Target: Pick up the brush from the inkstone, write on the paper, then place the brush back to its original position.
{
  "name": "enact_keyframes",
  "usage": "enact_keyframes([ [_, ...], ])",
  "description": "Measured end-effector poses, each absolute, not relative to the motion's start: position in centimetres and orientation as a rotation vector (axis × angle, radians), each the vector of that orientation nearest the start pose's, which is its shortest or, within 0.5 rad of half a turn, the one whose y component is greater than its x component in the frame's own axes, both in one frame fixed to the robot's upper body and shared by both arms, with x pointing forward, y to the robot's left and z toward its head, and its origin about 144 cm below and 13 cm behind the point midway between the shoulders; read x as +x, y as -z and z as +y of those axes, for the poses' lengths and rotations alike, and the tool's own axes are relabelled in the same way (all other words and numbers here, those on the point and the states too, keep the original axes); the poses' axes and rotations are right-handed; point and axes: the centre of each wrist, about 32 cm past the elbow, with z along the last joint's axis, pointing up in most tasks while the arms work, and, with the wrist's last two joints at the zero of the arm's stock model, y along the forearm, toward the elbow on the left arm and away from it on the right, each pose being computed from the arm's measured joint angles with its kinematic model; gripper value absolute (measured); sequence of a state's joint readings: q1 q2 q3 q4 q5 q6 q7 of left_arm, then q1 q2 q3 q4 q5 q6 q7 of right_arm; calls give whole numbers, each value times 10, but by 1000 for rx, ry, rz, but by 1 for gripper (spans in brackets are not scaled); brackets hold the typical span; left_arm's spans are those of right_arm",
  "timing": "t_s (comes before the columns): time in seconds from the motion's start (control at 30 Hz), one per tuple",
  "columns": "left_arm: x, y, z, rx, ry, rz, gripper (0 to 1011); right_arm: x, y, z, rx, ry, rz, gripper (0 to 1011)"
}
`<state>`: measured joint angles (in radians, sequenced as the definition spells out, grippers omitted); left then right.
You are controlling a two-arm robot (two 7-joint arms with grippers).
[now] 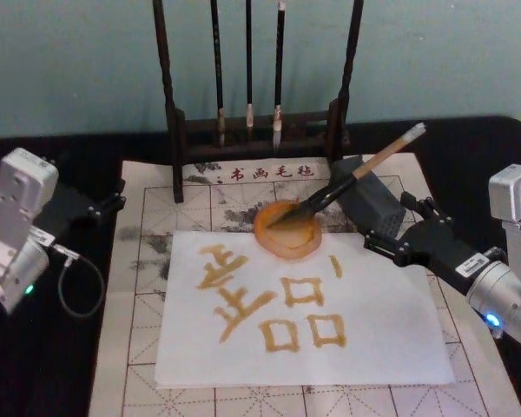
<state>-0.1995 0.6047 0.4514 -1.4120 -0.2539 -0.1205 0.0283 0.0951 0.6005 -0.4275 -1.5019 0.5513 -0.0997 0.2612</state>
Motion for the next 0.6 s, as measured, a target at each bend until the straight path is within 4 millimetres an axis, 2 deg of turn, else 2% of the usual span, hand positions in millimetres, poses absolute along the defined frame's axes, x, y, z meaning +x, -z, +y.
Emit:
enact_keyframes([
  [0.6,489,-1140,310,304,-1248,-285,1001,460,-1131,-297,-112,988,40,1002],
])
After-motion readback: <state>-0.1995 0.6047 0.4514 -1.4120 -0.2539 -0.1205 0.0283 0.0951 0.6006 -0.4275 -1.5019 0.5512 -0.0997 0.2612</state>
